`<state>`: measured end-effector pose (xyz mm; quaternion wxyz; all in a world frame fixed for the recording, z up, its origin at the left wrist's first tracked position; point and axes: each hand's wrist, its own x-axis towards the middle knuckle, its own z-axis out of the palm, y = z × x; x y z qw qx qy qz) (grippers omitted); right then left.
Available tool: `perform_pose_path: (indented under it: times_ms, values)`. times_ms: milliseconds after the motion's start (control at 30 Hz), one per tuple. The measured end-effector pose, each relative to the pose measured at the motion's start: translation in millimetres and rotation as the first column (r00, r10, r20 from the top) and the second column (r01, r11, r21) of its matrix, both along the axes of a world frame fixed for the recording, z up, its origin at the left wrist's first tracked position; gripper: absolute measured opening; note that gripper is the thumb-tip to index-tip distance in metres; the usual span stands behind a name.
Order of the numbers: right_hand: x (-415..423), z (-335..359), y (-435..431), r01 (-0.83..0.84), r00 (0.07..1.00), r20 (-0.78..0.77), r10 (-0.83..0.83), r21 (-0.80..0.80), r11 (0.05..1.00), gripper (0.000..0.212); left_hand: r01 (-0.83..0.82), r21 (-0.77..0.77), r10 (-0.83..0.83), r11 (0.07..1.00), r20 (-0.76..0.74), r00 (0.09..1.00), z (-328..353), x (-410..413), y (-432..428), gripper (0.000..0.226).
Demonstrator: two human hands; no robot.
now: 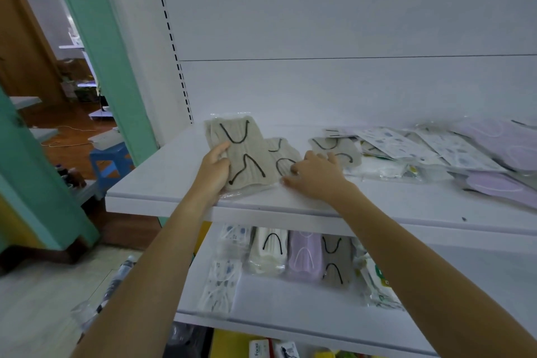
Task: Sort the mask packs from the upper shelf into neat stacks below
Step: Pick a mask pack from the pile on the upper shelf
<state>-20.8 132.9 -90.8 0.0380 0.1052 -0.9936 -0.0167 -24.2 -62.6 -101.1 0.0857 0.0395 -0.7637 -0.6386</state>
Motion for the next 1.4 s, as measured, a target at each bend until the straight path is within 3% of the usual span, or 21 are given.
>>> perform_pose_path:
  times_ms: [133,233,300,367,400,467,533,633,733,800,867,900,1033,1133,1233,1400]
  values:
    - [4.3,-7.6,-1.4,0.017,0.983,-0.181,-0.037,-0.111,0.994,0.047,-0.018,-0.016,0.019,1.0,0.01,1.0,-0.7,1.2,1.4,0.052]
    - [2.9,-11.2,-1.9,0.026,0.916,-0.367,-0.164,-0.352,0.936,0.043,-0.017,-0.05,0.017,0.999,-0.003,1.0,0.9,5.2,2.6,0.05]
    - [4.5,-10.1,-7.8,-0.103,0.848,-0.491,-0.2,-0.523,0.846,0.042,0.005,-0.039,-0.005,0.999,-0.017,1.0,3.0,6.0,3.8,0.042]
    - [12.9,-8.1,-18.2,-0.301,0.789,-0.607,-0.091,-0.512,0.805,0.043,0.04,0.009,-0.04,0.999,-0.023,0.999,7.5,9.3,6.9,0.027]
    - [17.1,-9.7,-25.0,-0.359,0.804,-0.595,0.005,-0.478,0.802,0.044,0.06,0.055,-0.059,0.997,-0.013,0.998,8.8,9.1,6.9,0.026]
    - [24.4,-15.7,-36.2,-0.358,0.897,-0.401,0.186,-0.415,0.836,0.04,0.081,0.109,-0.084,0.991,0.019,0.996,9.5,8.7,6.5,0.026]
    - [25.6,-18.4,-35.3,-0.345,0.931,-0.263,0.252,-0.413,0.843,0.037,0.067,0.053,-0.067,0.996,-0.003,0.998,6.2,8.3,4.3,0.013]
    - [23.0,-8.5,-19.6,-0.164,0.96,-0.279,0.03,-0.471,0.867,0.039,0.071,-0.031,-0.073,0.997,-0.038,0.997,2.5,7.7,1.3,0.019]
    - [16.5,-1.5,9.6,0.227,0.962,-0.125,-0.244,-0.136,0.964,0.058,0.09,-0.029,-0.092,0.996,-0.077,0.993,0.6,6.1,-1.4,0.034]
    - [17.9,-2.1,19.1,0.295,0.954,-0.047,-0.295,-0.008,0.956,0.056,0.111,-0.008,-0.111,0.994,-0.115,0.987,-3.2,2.9,-4.9,0.063]
    - [19.9,-4.1,18.9,0.258,0.962,-0.083,-0.26,-0.038,0.965,0.046,0.135,-0.003,-0.134,0.991,-0.135,0.982,-4.7,0.9,-5.8,0.087]
    - [20.9,-3.8,16.6,0.236,0.962,-0.124,-0.242,-0.056,0.97,0.041,0.14,-0.019,-0.141,0.99,-0.141,0.98,-4.9,0.8,-5.1,0.087]
    - [23.8,-5.1,6.7,0.176,0.952,-0.226,-0.206,-0.146,0.973,0.022,0.075,-0.145,-0.087,0.987,-0.081,0.993,-4.2,1.2,-1.3,0.055]
    - [24.0,-4.6,-0.8,0.106,0.928,-0.296,-0.226,-0.371,0.922,0.024,0.077,-0.131,-0.087,0.988,-0.071,0.994,-2.7,4.2,-0.5,0.048]
    - [28.3,3.1,-20.7,-0.017,0.851,-0.453,-0.267,-0.533,0.846,0.027,0.111,-0.091,-0.118,0.99,-0.072,0.99,2.3,9.3,3.6,0.014]
    - [42.5,0.3,-56.7,-0.136,0.787,-0.551,-0.276,-0.591,0.795,0.025,0.149,-0.02,-0.151,0.989,-0.09,0.984,3.3,13.8,4.8,0.018]
